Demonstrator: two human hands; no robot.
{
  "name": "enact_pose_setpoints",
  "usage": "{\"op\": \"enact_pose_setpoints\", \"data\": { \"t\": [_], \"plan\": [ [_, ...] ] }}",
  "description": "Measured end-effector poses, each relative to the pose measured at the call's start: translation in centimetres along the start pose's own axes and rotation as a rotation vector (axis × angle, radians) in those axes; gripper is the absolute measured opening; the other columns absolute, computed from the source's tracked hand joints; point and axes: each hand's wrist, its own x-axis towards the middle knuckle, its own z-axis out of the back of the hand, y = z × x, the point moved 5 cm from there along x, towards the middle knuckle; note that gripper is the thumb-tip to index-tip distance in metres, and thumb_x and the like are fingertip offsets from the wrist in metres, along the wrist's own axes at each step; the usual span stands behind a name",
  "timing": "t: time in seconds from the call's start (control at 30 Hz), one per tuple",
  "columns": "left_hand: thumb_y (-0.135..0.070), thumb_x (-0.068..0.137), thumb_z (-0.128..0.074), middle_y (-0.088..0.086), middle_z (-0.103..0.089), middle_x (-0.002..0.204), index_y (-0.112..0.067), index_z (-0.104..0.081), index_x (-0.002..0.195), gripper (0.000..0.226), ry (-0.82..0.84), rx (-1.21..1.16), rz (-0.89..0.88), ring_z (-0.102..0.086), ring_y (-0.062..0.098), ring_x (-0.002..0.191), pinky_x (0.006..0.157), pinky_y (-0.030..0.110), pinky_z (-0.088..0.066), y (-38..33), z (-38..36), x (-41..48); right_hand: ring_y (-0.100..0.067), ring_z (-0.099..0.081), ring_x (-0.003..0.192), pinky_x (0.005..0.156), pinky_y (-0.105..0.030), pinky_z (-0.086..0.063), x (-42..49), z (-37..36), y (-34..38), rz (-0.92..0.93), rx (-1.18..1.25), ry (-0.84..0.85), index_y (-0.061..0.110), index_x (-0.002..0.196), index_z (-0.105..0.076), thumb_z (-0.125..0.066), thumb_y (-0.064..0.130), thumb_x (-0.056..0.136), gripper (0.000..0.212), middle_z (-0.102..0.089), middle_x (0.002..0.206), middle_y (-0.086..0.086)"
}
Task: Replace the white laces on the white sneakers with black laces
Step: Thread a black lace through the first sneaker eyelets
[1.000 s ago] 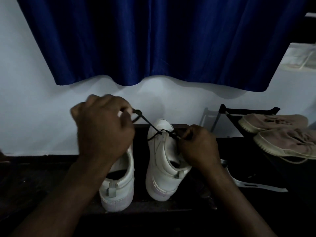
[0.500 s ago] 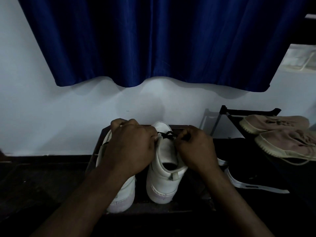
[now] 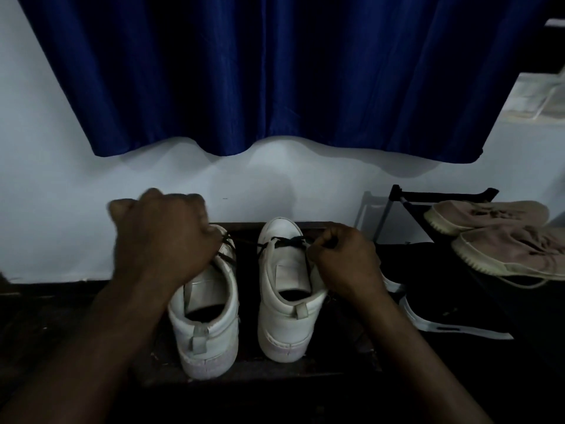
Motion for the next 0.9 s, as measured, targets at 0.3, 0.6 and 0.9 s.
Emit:
{"op": "enact_pose_setpoints", "data": {
  "t": [0.3,0.6,0.9],
  "plan": [
    [-0.046,0.07,-0.053,-0.027,-0.063,0.1,-0.048,-0.07,0.1,0.035,0.257,-0.193,-0.152,-0.049,0.011,0.112,0.102,0.042,-0.025,-2.8,-2.4,-1.2,-0.001,-0.063,0.071,0.06,-0.02,-0.043,0.3,-1.1,0.0,0.019,-0.003,0.007,0.02,0.064,-0.069,-0.069,0.023,0.075,0.011,-0.07,0.072,0.007],
    [-0.029,0.077,-0.049,-0.011,-0.075,0.077,-0.039,-0.079,0.093,0.036,0.153,-0.164,-0.314,-0.069,0.019,0.086,0.098,0.045,-0.035,-5.1,-2.6,-1.8,-0.013,-0.065,0.086,0.071,-0.024,-0.044,0.2,-1.2,-0.4,0.019,0.032,-0.021,0.024,0.069,-0.067,-0.066,0.024,0.076,0.006,-0.071,0.087,0.006],
    [-0.031,0.081,-0.064,-0.019,-0.071,0.087,-0.04,-0.075,0.079,0.015,0.195,-0.081,-0.038,-0.065,0.015,0.096,0.09,0.036,-0.033,-1.9,-1.3,-0.6,-0.013,-0.065,0.076,0.059,-0.019,-0.038,0.2,-1.0,0.1,0.064,-0.022,-0.07,0.02,0.069,-0.072,-0.068,0.012,0.073,0.009,-0.07,0.075,0.007]
  ]
}}
